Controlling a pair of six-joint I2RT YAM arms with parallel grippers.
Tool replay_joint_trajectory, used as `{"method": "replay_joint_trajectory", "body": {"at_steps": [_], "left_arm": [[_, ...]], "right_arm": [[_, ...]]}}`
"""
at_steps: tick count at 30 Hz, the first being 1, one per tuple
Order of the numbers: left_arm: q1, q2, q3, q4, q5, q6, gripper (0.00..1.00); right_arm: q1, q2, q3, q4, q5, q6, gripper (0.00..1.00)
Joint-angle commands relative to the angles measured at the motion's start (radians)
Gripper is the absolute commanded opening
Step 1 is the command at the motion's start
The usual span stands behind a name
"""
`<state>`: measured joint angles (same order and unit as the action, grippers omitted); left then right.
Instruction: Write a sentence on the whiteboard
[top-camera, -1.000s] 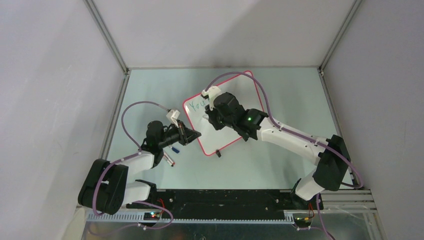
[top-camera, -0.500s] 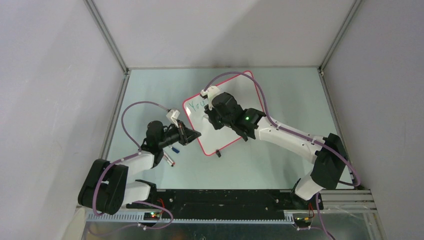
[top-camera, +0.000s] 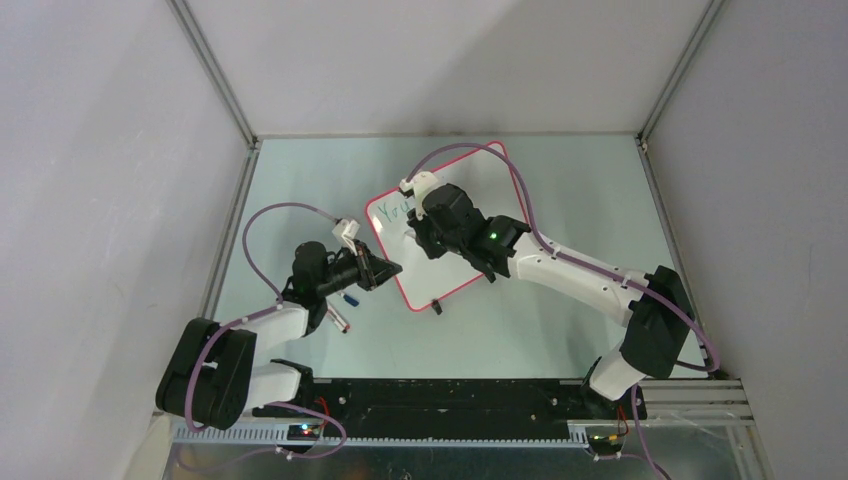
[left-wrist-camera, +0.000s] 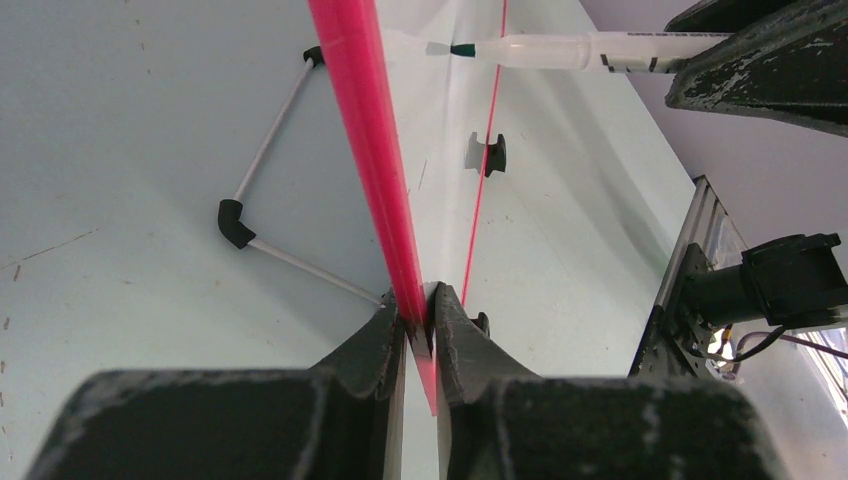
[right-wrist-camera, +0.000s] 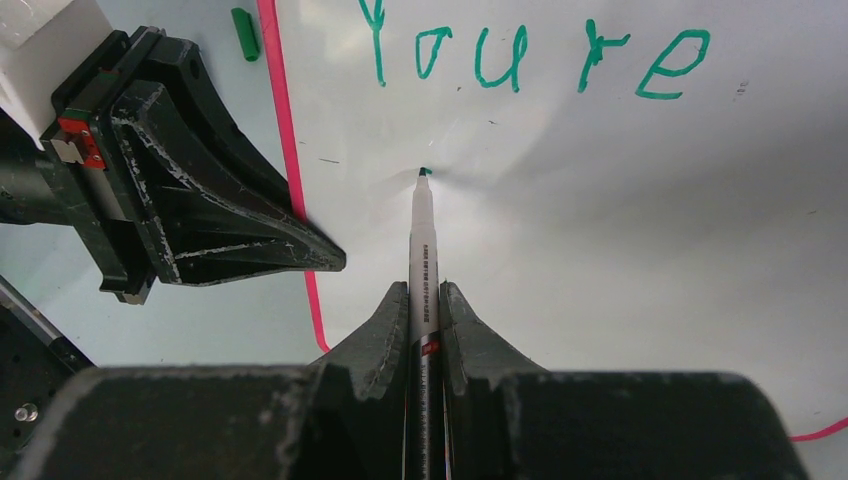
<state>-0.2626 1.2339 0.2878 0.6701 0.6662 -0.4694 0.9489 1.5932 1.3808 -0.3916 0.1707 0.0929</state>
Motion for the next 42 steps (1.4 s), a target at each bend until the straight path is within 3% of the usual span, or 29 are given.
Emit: {"method": "replay_joint_trajectory", "body": {"at_steps": [1,42], "left_arm": [[0.0,-0.003,0.001,-0.054,-0.073,0.082,0.06],[-0.001,-0.002,0.002,-0.056,-0.072,0.084,0.06]], "right_arm": [[-0.002,0.006,0.043,0.015,-0.013,-0.012,0.0],[-0.027,0.008,0.075,-0.052,-0.01,-0.028,0.0]]}}
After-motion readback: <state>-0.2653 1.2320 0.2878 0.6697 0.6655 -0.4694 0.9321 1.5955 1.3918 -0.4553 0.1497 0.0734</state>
